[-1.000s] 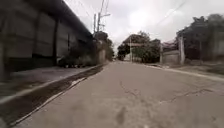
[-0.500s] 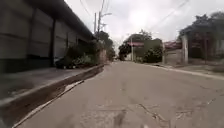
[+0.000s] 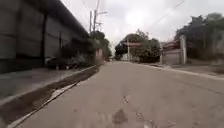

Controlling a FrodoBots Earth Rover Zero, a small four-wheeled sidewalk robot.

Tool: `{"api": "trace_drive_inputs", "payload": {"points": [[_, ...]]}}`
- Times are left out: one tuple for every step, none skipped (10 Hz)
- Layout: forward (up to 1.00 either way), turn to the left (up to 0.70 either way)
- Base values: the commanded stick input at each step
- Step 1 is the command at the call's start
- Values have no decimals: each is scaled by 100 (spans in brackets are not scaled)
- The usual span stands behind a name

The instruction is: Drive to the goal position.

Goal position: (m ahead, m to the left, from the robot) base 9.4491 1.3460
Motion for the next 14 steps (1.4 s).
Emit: {"api": "trace_drive_inputs", "payload": {"points": [[85,0],[85,0],[85,-30],[85,-23],[85,2],[85,8],[85,9],[85,9],[85,8],[85,5],[85,-13],[85,-31],[85,-21],[85,-3]]}}
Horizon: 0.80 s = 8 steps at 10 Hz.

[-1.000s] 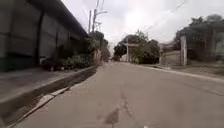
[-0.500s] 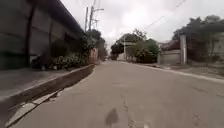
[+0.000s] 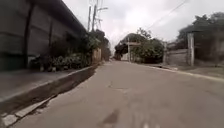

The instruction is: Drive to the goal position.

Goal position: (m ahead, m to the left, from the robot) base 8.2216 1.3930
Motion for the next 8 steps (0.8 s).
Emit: {"api": "trace_drive_inputs", "payload": {"points": [[85,-13],[85,-28],[85,-26],[85,-9],[85,4],[85,10],[85,11],[85,14]]}}
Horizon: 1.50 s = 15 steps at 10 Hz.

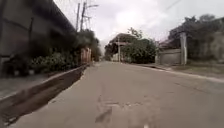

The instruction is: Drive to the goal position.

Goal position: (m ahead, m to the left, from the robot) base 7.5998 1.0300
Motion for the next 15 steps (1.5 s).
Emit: {"api": "trace_drive_inputs", "payload": {"points": [[85,12],[85,6],[85,0],[85,0],[85,0],[85,0],[85,0],[85,0],[85,0],[85,1],[85,5],[85,-34],[85,-34],[85,-24],[85,6]]}}
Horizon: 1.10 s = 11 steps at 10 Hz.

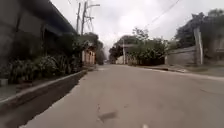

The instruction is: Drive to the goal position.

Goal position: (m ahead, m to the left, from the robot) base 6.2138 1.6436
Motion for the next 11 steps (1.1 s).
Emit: {"api": "trace_drive_inputs", "payload": {"points": [[85,2],[85,2],[85,0],[85,0],[85,0],[85,0],[85,0],[85,0],[85,0],[85,0],[85,0]]}}
